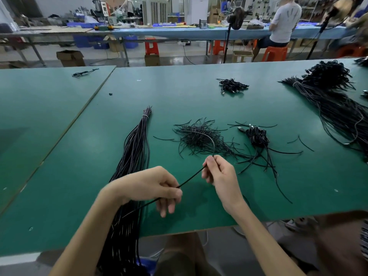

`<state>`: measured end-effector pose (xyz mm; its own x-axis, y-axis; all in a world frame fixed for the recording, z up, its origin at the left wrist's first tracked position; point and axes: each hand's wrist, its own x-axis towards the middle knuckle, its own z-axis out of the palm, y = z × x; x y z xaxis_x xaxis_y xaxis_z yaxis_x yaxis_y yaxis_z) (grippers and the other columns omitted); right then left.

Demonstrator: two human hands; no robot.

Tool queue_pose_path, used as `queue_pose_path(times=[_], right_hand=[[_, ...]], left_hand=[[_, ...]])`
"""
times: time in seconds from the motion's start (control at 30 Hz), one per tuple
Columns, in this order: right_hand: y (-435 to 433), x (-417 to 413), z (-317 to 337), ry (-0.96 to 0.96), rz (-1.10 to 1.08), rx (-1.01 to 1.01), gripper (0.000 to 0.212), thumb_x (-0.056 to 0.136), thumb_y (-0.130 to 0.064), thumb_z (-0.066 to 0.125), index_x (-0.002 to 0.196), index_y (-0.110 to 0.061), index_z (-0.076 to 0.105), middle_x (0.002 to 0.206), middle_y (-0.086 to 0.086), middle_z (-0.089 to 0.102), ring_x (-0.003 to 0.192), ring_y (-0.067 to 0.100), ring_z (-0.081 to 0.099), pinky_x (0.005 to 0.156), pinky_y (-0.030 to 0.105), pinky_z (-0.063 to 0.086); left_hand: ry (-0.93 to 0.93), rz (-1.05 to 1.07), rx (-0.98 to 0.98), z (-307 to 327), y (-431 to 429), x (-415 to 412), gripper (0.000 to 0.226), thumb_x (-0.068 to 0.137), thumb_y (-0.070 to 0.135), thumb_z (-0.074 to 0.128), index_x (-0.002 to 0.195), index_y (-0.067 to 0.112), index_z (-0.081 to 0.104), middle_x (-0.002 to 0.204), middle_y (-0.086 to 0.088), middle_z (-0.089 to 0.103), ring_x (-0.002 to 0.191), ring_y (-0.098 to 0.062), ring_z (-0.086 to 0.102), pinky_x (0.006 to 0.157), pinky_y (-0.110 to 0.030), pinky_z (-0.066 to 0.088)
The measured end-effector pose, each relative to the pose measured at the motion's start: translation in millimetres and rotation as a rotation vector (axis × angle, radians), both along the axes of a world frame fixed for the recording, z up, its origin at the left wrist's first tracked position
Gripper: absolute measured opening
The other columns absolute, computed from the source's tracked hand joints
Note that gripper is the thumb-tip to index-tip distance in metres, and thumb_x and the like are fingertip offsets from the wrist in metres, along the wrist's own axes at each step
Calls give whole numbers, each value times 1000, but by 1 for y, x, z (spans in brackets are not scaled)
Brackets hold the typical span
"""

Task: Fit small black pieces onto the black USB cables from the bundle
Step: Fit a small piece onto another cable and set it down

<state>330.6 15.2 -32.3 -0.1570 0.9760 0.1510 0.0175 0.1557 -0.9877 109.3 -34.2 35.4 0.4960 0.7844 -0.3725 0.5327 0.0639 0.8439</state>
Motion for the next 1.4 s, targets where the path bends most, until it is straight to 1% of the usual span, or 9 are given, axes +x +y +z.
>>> queue_pose_path(times=[0.2, 0.3, 0.37, 0.53, 0.7, 0.97, 1.17, 1.3, 1.4], right_hand=[[0, -5, 2, -160, 42, 45, 36, 108, -26, 51, 75, -13, 58, 59, -7, 61, 56, 7, 53, 59, 29, 44], [-4, -9, 4, -153, 135, 64, 43, 110, -31, 44, 82, -7, 67, 64, 5, 68, 58, 18, 59, 59, 41, 48], [-4, -9, 6, -113, 154, -2, 46, 110, -36, 42, 90, -8, 73, 70, 11, 74, 61, 23, 64, 61, 34, 51], [-4, -4, 4, -172, 292, 42, 33, 108, -37, 49, 107, -20, 77, 89, 2, 79, 74, 27, 70, 78, 36, 57], [-4, -2, 7, -163, 385, 32, 27, 103, -35, 60, 116, -17, 75, 94, 4, 80, 73, 17, 70, 81, 31, 57], [-2, 0, 8, -91, 373, -2, 22, 105, -13, 58, 87, -5, 69, 77, 13, 76, 58, 22, 62, 66, 27, 52], [5, 8, 2, 277, -56, -175, 27, 108, -20, 49, 85, -10, 59, 67, 7, 61, 53, 19, 53, 54, 29, 43], [6, 4, 0, 239, -93, -160, 26, 109, -21, 48, 92, -6, 59, 70, 5, 65, 52, 20, 55, 49, 23, 43], [5, 5, 0, 251, -137, -162, 24, 109, -20, 47, 95, -3, 59, 72, 5, 68, 54, 17, 59, 50, 25, 41]], left_hand=[[-408, -66, 54, 11, 11, 12, 21, 108, 15, 53, 99, 1, 66, 84, -14, 73, 57, -20, 69, 55, -27, 54], [-676, 204, 95, 11, 30, 36, 21, 106, 15, 50, 99, 2, 65, 83, -8, 71, 57, -16, 67, 51, -22, 52], [-833, 422, 66, 12, 46, 48, 19, 105, 16, 51, 102, 3, 66, 86, -4, 73, 59, -12, 66, 54, -19, 53], [-1204, 687, -23, 18, 78, 61, 18, 105, 15, 53, 108, 4, 66, 95, -6, 77, 72, -12, 72, 61, -19, 58], [-1074, 690, 74, 11, 95, 86, 17, 103, 22, 58, 109, 9, 66, 104, -4, 79, 77, -16, 76, 63, -21, 60], [-938, 591, -31, -15, 95, 93, 27, 94, 34, 68, 112, 14, 74, 112, -4, 77, 90, -21, 75, 72, -24, 57], [-512, 271, -57, -28, 82, 52, 35, 103, 31, 61, 129, 8, 67, 125, -7, 73, 110, -23, 70, 86, -29, 57], [-442, -27, -184, -39, 63, 18, 41, 110, 29, 47, 128, -4, 61, 122, -24, 69, 99, -33, 71, 86, -34, 58], [-463, -211, -203, -40, 51, 2, 41, 111, 29, 42, 124, -5, 63, 105, -17, 73, 81, -27, 74, 75, -30, 59]])
